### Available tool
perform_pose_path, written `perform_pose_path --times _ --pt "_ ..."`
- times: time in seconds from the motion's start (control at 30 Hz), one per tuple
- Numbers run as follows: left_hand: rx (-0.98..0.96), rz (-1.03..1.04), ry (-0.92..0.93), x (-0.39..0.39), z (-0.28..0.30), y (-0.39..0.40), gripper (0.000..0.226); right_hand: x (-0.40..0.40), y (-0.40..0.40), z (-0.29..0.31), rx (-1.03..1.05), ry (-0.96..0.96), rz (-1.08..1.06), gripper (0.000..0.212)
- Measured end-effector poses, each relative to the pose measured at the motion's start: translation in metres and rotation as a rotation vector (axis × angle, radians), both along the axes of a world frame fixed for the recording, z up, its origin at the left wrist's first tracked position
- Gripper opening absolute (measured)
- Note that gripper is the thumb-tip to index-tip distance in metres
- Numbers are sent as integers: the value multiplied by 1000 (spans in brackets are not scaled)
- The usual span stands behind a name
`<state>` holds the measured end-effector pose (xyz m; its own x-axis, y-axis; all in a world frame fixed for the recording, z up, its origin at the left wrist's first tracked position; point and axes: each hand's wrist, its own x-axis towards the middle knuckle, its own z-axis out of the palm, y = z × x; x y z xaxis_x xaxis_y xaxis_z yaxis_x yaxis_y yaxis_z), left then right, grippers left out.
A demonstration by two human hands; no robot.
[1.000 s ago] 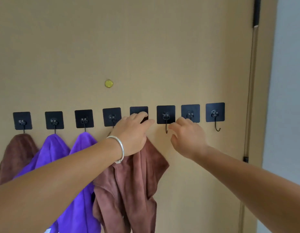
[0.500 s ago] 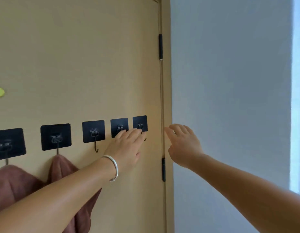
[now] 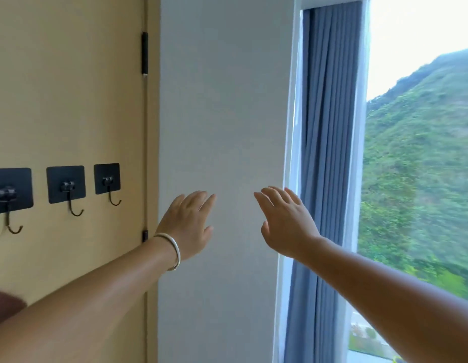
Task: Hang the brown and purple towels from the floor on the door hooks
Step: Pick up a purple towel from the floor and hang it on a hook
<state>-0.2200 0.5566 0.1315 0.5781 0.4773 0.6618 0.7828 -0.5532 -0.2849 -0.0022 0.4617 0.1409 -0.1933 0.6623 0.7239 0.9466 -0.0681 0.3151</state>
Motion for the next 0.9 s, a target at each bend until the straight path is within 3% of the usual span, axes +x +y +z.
perform_pose_path --times 0.5,0.9 --pt "-13 -517 17 218 -6 -135 71 157 -254 -8 -39 116 -666 69" --pt "-69 -963 56 373 -28 -380 70 197 -545 -31 -17 240 -1077 62"
